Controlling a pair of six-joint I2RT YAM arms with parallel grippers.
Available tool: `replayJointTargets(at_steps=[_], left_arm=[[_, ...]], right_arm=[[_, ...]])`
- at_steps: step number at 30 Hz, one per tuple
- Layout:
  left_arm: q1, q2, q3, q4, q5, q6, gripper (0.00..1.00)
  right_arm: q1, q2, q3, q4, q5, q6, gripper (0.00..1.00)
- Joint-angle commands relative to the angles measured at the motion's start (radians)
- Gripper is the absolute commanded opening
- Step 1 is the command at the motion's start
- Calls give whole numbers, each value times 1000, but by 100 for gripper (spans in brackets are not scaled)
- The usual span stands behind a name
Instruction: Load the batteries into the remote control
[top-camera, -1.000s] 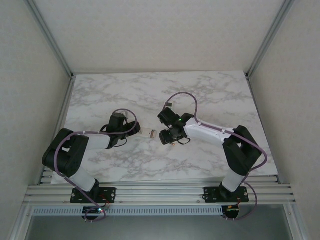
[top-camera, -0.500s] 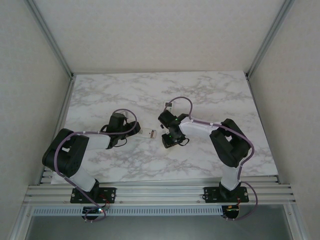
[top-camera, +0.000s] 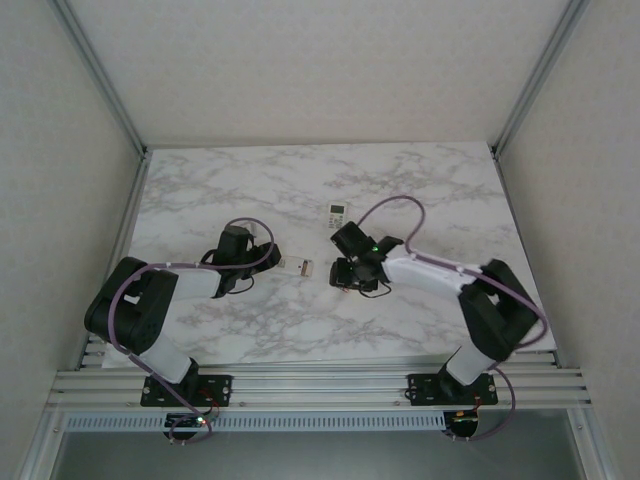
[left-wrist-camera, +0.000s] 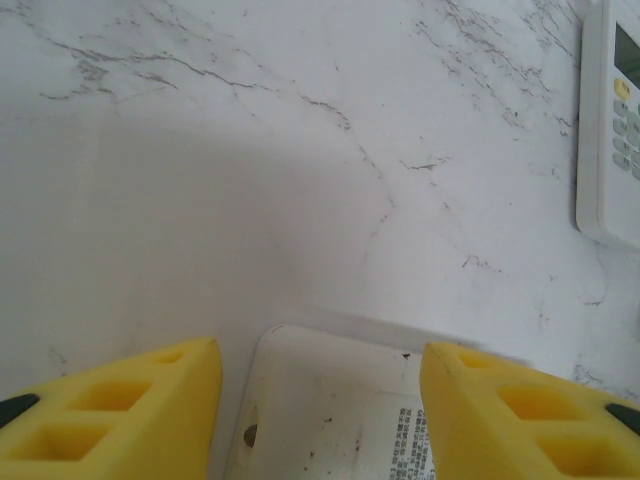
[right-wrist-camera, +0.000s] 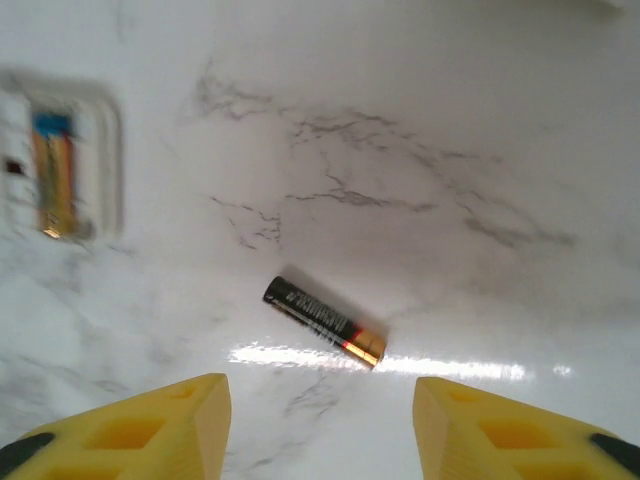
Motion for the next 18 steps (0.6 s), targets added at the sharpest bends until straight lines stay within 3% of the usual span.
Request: replayJointTargets(at_steps=[1, 3, 6, 11, 18], left_arm=[[5, -6, -16, 7, -12, -1, 54], [6, -7, -17, 9, -12, -1, 54], [5, -10, -19, 9, -10, -1, 54], [5, -17, -20, 6, -17, 3, 54], [5, -4, -15, 8, -12, 1, 53]], right_arm=[[31, -24, -14, 27, 65, 593, 54], [32, 23, 66, -159, 74, 794, 56], [9, 118, 155, -254, 26, 874, 56], [-9, 172, 121, -128, 2, 980, 55], [-16, 217, 147, -117, 20, 1003, 60]])
